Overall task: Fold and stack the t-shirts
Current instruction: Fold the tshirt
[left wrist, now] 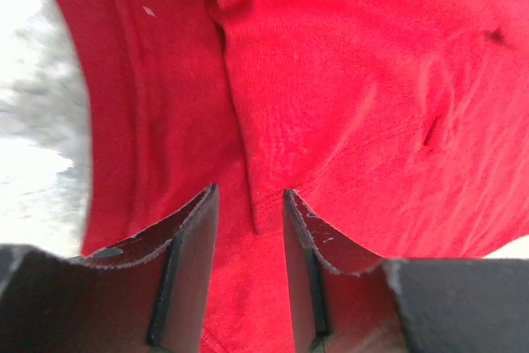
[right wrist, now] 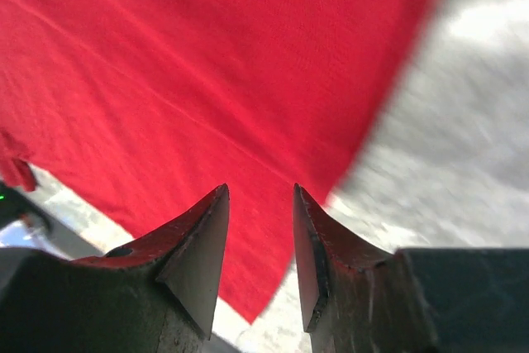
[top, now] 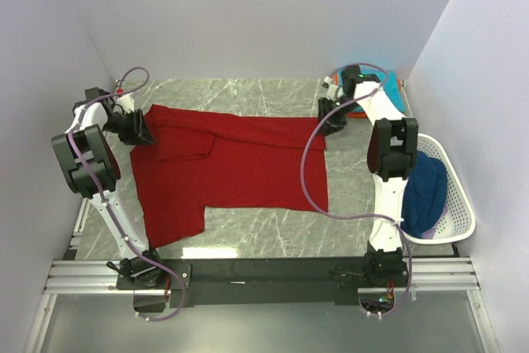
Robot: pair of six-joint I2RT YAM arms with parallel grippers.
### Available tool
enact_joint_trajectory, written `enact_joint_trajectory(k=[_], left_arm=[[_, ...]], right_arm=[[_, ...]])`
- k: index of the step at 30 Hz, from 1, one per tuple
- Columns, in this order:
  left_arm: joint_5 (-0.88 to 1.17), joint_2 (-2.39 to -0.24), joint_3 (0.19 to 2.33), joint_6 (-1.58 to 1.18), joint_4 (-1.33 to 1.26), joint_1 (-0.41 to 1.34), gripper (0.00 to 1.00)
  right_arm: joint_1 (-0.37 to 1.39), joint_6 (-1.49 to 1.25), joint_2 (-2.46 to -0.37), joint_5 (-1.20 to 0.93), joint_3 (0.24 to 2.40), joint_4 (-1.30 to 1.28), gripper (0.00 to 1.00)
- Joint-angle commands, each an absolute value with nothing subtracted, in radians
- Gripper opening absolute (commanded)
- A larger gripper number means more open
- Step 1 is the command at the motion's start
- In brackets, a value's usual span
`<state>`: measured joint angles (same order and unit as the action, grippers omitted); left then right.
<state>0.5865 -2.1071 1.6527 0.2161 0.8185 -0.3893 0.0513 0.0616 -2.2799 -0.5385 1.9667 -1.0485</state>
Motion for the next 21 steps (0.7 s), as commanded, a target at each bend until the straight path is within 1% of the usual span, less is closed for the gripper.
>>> enact_joint_trajectory(k=[1, 6, 11, 21], left_arm=[[0.597, -2.083, 1.605, 0.242, 0.815, -0.387, 0.43], [0.6, -2.088, 1.551, 0.232, 0.805, -0.383, 0.45], [0.588, -2.091, 1.522, 0.232, 0.796, -0.377, 0.45], [0.611, -2.08, 1.511, 0.227, 0.802, -0.361, 0.4]], right_arm=[[0.133, 0.084, -2.255, -0.494, 2.07, -1.023, 0.44], [0.204, 0.063, -2.319, -0.437, 2.137, -0.979, 0.44], [0.229, 0.037, -2.382, -0.433, 2.174, -0.954, 0.44], [0.235, 0.009, -2.439, -0.431, 2.163, -0.927, 0.43]])
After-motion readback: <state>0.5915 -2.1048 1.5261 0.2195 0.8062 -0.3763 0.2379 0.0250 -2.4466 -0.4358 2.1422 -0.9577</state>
